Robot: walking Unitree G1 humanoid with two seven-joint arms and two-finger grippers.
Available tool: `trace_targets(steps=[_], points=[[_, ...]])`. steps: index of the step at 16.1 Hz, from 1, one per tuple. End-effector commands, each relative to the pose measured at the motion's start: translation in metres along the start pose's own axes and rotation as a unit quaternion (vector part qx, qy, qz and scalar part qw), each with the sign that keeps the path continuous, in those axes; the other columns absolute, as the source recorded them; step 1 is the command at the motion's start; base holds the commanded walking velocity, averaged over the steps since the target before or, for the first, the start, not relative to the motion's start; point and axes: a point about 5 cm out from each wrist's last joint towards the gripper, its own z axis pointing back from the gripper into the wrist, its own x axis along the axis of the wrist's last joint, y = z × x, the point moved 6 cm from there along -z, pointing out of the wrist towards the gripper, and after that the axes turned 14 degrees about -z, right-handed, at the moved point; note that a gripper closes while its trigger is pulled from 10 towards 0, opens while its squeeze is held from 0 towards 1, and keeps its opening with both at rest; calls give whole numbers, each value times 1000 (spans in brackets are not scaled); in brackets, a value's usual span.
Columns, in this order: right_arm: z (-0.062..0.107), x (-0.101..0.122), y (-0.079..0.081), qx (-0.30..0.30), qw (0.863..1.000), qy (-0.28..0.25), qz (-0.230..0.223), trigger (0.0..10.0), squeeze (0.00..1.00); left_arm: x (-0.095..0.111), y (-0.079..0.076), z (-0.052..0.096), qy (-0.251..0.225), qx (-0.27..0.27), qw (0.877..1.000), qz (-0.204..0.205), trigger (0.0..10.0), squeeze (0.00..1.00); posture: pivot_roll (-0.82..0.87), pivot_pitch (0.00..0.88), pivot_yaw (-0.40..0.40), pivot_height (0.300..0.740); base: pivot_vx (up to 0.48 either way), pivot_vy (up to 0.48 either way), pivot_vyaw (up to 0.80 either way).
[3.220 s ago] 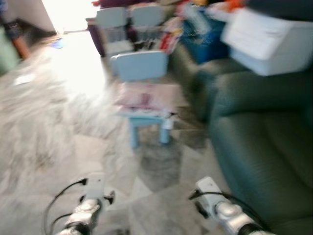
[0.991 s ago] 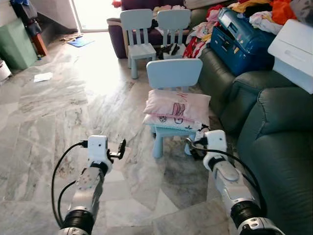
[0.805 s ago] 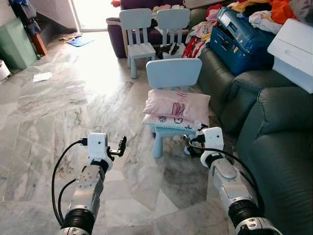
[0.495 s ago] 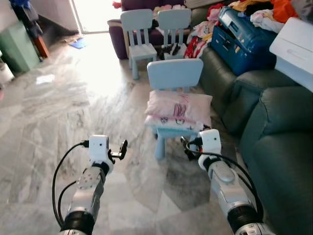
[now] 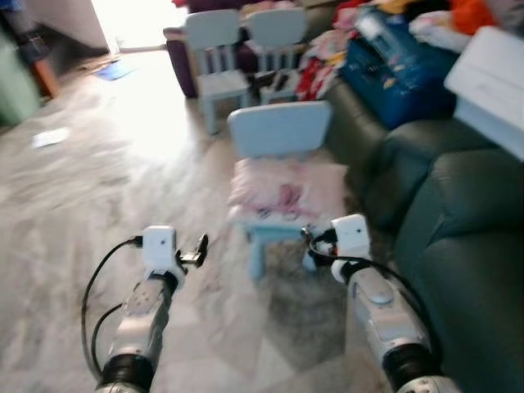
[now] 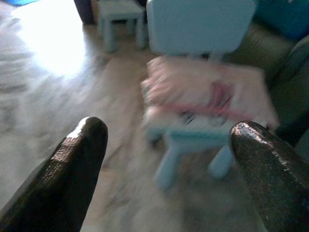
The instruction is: Move the pillow to the sofa
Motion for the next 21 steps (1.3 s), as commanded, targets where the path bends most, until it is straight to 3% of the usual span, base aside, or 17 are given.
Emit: trace_targets(steps=[1, 11, 16, 21], points=[[-4, 11, 9, 9, 1000, -16, -5, 10000, 0, -1, 6, 2, 4, 2, 1000, -9, 10000, 0, -178, 14, 21, 740, 480, 0, 0], [-8, 18, 19, 31, 999, -20, 15, 10000, 0, -6, 2, 2, 13, 1, 1000, -5, 10000, 0, -175, 5, 1, 740, 476, 0, 0], [-5, 17, 15, 28, 999, -18, 20, 10000, 0, -5, -3, 0, 13, -5, 1000, -2, 10000, 0, -184, 5, 1, 740, 474, 0, 0], [-6, 18, 20, 35, 999, -19, 23, 10000, 0, -7, 5, 0, 19, 19, 1000, -11, 10000, 0, -184, 7, 0, 740, 270, 0, 0]])
